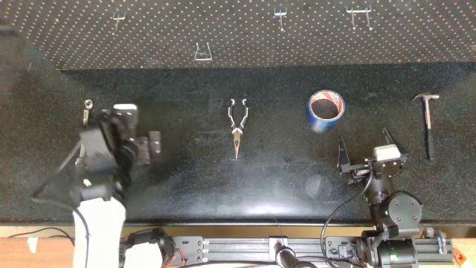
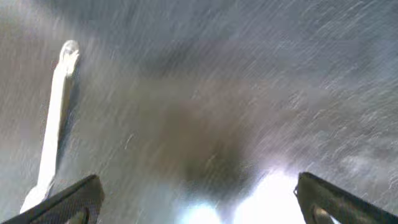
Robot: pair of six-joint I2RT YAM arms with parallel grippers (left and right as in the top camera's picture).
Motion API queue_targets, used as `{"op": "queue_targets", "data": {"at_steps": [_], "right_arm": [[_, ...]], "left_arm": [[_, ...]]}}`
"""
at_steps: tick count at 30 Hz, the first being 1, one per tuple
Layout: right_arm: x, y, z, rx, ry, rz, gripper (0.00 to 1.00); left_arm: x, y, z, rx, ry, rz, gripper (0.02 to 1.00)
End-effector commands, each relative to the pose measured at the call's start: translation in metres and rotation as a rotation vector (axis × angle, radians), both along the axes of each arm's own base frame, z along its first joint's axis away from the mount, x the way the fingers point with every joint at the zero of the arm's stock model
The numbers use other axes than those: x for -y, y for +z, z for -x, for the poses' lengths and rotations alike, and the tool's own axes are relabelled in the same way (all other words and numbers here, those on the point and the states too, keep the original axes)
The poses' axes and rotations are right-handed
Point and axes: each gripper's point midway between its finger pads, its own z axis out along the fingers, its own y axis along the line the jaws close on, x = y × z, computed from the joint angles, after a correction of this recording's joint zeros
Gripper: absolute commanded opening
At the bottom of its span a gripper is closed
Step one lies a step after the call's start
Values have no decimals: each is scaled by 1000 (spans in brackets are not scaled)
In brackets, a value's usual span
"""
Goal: Place Tools Onto Pegboard
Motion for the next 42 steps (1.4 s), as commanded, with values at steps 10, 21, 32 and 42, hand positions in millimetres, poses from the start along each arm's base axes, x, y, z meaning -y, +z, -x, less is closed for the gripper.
{"op": "queue_targets", "data": {"at_steps": [10, 21, 32, 42], "right_arm": [[-1, -1, 0, 0, 1, 10, 976], [-1, -1, 0, 0, 1, 10, 976], [-1, -1, 0, 0, 1, 10, 976], [-1, -1, 0, 0, 1, 10, 976]], "left_arm": [[-176, -15, 68, -319, 231, 10, 993], [-183, -75, -12, -493, 48, 153, 996], [-187, -92, -55, -488, 43, 160, 996], [-175, -109, -66, -515, 24, 174, 996]]}}
